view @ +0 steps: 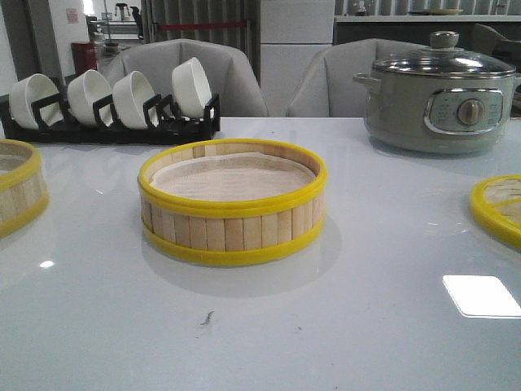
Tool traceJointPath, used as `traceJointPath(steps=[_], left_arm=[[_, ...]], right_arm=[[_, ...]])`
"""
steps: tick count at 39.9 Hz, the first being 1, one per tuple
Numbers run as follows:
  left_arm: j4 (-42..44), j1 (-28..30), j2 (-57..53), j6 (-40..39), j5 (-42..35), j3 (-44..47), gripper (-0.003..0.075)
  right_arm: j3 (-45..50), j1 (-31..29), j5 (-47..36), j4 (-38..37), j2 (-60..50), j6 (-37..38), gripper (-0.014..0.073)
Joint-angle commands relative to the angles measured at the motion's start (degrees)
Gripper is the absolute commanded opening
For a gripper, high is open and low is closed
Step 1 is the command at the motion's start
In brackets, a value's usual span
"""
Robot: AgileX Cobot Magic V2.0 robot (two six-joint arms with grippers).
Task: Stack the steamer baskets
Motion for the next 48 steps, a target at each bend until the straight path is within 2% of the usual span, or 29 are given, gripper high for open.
traceJointPath(steps=[1,7,10,12,16,18,22,30,33,40,42,48], left_arm=[[0.6,-0.4,-0.2,-0.4,-3.9,-2.1,0.0095],[0.6,-0.4,-0.2,-0.4,-3.4,-2.1,0.0095],[0.6,-0.4,-0.2,-0.4,-2.6,-2.1,0.0095],[0.5,-0.4,-0.2,-0.4,-2.0,-2.1,0.0095],[0.5,-0.4,-0.2,-0.5,-1.3,-2.1,0.0095],[0.4,-0.4,-0.2,-0.5,-1.3,-2.1,0.0095],[0.6,-0.4,0.4,-2.3,-1.4,-2.1,0.0095],[2.0,-0.4,5.3,-3.0,-3.2,-1.9,0.0109],[4.0,-0.4,8.2,-3.0,-7.6,-0.9,0.0159],[4.2,-0.4,18.2,-3.0,-14.8,-1.4,0.0388],[4.2,-0.4,21.3,-3.0,-15.0,-1.9,0.0415],[4.2,-0.4,31.1,-3.0,-15.1,-3.7,0.0417]], right_arm=[[-2.2,-0.1,-6.1,-0.1,0.0,-0.1,0.0039],[-2.2,-0.1,-6.2,0.0,0.0,-0.1,0.0041],[-2.2,-0.1,-5.9,0.0,0.1,-0.1,0.0084],[-2.2,-0.1,-5.6,0.4,0.1,-0.1,0.0174],[-2.2,-0.1,-4.7,0.9,0.1,-0.1,0.0482],[-2.2,-0.1,-4.1,0.9,0.1,-0.1,0.0549],[-2.2,-0.1,-3.6,0.9,0.1,-0.1,0.0536],[-2.2,-0.1,-3.5,0.9,0.1,-0.1,0.0447],[-2.2,-0.1,-3.3,0.9,0.1,-0.1,0.0438],[-2.2,-0.1,-2.0,0.9,0.1,-0.1,0.0438],[-2.2,-0.1,-1.9,0.9,0.1,-0.1,0.0438],[-2.2,-0.1,-1.7,0.9,0.1,-0.1,0.0438]])
